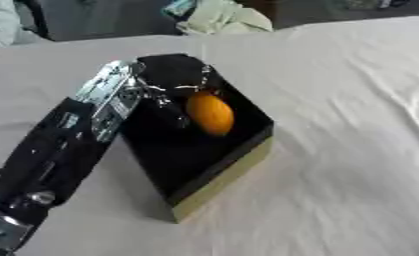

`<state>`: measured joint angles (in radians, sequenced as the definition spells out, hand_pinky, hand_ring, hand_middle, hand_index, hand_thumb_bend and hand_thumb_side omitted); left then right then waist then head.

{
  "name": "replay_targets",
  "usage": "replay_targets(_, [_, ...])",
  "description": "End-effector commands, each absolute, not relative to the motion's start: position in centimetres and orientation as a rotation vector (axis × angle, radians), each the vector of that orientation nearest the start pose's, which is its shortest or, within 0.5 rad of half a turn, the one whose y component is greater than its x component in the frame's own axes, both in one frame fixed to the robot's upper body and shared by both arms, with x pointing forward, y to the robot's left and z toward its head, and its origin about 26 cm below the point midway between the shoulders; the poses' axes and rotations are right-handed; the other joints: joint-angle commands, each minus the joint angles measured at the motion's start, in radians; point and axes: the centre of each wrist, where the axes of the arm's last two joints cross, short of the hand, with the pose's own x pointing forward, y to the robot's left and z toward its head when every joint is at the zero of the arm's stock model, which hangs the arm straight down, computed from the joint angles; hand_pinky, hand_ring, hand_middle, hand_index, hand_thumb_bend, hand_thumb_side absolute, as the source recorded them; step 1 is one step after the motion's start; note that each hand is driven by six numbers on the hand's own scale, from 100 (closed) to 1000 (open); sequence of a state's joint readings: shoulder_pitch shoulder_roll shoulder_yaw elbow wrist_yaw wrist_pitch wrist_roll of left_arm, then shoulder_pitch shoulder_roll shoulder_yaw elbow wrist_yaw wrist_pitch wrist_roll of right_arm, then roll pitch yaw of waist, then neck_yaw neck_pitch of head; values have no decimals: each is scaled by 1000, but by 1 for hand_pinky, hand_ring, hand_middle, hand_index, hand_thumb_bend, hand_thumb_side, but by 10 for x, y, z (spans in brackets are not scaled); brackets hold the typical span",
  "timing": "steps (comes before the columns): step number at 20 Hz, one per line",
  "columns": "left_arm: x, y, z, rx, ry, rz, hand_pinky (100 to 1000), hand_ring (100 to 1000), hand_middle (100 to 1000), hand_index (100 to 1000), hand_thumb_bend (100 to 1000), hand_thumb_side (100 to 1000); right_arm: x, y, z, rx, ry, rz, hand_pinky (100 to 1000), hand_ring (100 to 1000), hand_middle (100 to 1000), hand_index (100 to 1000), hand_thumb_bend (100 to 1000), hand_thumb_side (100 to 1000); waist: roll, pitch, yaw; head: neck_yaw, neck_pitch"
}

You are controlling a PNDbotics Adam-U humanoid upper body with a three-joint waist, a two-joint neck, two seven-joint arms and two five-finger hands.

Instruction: Pick up objects on the table and place them in the box.

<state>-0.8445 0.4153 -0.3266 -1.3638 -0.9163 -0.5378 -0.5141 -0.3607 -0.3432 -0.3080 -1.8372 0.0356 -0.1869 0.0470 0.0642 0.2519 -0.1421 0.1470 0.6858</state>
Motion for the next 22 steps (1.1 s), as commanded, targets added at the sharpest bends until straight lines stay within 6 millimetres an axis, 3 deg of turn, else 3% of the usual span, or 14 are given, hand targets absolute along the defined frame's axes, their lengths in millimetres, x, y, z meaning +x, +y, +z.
replay_targets(1, [422,195,237,-959,1999,2566,514,721,754,862,407,259,314,-348,219,-481,-2414,231,680,574,593,841,100,812,-7,-21,1,2,5])
replay_targets(3, [421,196,239,-974,2006,2557,546,750,790,889,458,311,314,-348,218,-481,-2413,230,680,574,593,841,100,812,-7,-22,1,2,5])
replay_targets(9, [416,200,250,-1048,2073,2470,557,765,807,896,473,276,314,-349,218,-482,-2411,228,680,575,593,841,100,812,-7,-24,2,2,0])
replay_targets(18, [403,216,275,-1144,2281,2223,492,700,745,841,344,204,314,-350,218,-490,-2411,224,681,575,594,841,100,808,-12,-26,7,0,-5])
replay_targets(22, [389,238,294,-1213,2482,1991,426,636,707,797,232,301,313,-351,219,-498,-2414,222,681,576,594,841,100,805,-13,-27,11,-2,-5])
